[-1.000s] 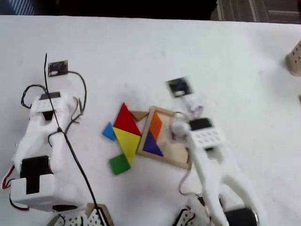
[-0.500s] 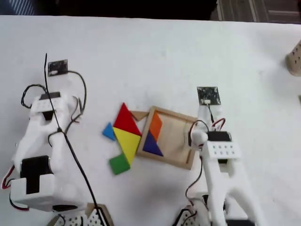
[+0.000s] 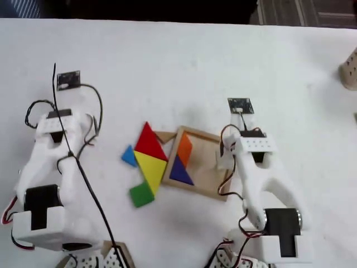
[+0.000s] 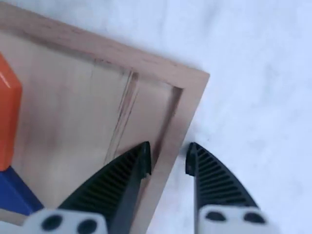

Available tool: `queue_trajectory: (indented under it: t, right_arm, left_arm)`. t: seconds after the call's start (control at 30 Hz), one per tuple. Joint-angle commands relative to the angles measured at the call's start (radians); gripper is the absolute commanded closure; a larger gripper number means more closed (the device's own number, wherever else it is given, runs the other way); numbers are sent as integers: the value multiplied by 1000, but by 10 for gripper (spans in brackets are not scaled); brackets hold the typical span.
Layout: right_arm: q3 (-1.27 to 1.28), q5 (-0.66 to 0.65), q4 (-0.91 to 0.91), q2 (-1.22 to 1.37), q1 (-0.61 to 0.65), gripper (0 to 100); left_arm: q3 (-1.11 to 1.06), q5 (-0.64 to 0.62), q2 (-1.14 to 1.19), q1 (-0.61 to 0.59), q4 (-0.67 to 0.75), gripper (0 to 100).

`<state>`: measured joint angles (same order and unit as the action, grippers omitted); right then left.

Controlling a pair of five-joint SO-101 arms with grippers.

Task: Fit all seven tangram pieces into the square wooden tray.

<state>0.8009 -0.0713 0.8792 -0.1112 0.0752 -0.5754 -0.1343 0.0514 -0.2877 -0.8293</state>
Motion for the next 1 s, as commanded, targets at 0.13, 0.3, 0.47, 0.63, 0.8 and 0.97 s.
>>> queue_trajectory:
  t: [0.13,0.3,0.47,0.63,0.8,0.97]
  right_arm:
    - [-126,-241,-15,31,-62,981]
    - [-164,-465,-15,90,-70,981]
    - [-167,-479,-13,101,-136,981]
    - [-169,-480,85,101,-159,906]
    - [-175,-480,127,101,-156,777]
    - [-236,-417,157,101,-165,776]
  left_arm:
    - [48,-14,-4,-5,20,974]
    - [48,-14,-4,-5,20,974]
    - [48,-14,-4,-5,20,974]
    - [48,-12,-4,-5,21,973]
    - [54,-12,-4,-4,23,972]
    - [49,-11,-12,13,20,895]
